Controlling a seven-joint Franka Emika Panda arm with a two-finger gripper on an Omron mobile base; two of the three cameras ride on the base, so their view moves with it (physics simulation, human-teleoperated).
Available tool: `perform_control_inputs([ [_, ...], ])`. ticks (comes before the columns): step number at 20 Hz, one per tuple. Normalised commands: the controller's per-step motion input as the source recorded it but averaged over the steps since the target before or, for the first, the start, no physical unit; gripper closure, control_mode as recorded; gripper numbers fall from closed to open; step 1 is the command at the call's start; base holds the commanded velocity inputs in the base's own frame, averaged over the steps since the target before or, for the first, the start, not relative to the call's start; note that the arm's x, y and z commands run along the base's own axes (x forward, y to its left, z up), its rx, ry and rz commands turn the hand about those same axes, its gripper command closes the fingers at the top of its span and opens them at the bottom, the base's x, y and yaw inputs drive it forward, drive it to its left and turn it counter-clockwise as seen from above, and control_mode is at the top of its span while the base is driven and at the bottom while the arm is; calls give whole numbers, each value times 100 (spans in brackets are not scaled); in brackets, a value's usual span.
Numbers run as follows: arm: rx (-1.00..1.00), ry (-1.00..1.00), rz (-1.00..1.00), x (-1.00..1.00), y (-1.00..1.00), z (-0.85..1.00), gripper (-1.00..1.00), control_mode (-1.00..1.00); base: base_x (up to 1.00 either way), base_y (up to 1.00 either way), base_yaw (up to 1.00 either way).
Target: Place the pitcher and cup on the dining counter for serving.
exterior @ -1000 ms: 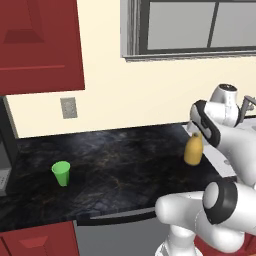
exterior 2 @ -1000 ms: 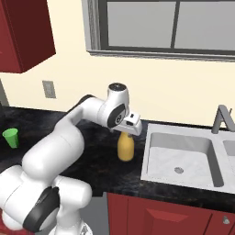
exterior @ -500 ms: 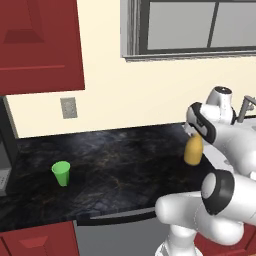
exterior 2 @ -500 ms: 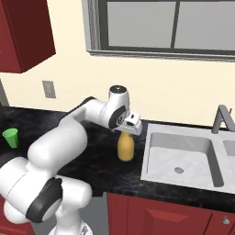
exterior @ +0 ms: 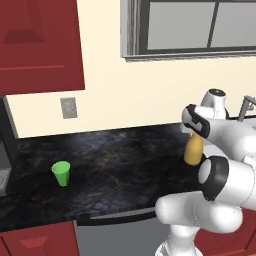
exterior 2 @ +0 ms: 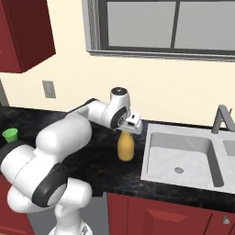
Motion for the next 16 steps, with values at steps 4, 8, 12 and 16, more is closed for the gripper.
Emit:
perform_control_inputs([
  [4, 0, -3, 0, 8, -6, -12, -100, -100, 0, 0, 0],
  [8, -3, -7, 0, 9, -5, -9, -100, -100, 0, 0, 0],
  [12, -2, -9, 0, 0, -2, -13, -100, -100, 0, 0, 0],
  [16, -1, -6, 0, 7, 0, -18, 100, -100, 0, 0, 0],
])
